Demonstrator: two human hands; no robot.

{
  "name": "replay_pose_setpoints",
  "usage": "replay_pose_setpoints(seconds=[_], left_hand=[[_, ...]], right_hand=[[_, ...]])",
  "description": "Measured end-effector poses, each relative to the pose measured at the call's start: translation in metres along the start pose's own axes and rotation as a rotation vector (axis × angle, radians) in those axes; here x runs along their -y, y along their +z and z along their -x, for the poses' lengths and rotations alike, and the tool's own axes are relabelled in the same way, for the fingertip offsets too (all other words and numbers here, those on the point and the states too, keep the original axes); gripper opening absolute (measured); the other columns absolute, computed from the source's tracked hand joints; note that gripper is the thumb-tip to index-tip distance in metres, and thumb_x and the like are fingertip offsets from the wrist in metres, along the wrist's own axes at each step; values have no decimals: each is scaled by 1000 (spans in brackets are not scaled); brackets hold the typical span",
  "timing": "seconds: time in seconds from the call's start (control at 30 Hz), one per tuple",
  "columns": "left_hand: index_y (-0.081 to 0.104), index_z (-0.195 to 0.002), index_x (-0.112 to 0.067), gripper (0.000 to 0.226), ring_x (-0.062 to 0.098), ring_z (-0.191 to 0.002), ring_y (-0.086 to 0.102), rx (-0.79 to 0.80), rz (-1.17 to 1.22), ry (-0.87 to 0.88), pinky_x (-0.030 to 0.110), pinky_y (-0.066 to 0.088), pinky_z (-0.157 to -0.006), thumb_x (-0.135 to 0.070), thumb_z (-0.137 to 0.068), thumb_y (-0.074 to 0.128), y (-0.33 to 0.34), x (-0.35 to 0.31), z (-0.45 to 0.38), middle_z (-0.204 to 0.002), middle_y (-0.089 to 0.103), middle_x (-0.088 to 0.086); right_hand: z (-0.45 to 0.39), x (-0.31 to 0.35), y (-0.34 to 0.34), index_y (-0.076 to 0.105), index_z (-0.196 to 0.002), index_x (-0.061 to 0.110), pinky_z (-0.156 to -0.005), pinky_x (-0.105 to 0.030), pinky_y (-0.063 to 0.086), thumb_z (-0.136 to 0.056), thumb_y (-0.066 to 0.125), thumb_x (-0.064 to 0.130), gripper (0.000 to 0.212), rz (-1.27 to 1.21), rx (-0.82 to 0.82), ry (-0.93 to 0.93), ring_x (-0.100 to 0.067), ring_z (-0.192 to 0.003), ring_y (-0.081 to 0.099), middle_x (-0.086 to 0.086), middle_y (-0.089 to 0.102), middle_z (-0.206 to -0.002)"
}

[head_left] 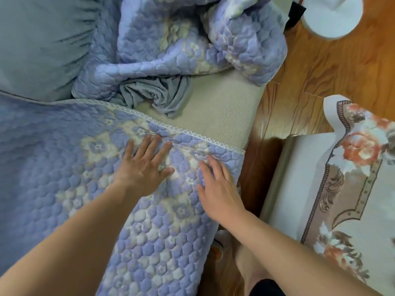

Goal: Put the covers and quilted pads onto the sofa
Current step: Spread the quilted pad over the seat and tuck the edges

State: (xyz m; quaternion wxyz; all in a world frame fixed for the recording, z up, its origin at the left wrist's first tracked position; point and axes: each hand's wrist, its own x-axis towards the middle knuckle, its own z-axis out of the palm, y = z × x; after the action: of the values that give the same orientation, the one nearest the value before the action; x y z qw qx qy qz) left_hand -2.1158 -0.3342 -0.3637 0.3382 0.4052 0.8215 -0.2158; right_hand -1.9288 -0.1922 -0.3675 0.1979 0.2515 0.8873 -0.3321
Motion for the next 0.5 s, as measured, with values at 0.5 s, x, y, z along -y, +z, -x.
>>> replay_pose_setpoints(seconds=[0.5], left_hand=[[37,-152,-30,64,32,-127,45,-269,-165,313,48,31,-114,-61,-100,20,-18,65,-21,-136,50,8]], right_hand=[[-30,14,12,38,-150,28,-114,-39,23,-102,33,54,55,19,-72,300,-29,-133,24,-7,33,-145]])
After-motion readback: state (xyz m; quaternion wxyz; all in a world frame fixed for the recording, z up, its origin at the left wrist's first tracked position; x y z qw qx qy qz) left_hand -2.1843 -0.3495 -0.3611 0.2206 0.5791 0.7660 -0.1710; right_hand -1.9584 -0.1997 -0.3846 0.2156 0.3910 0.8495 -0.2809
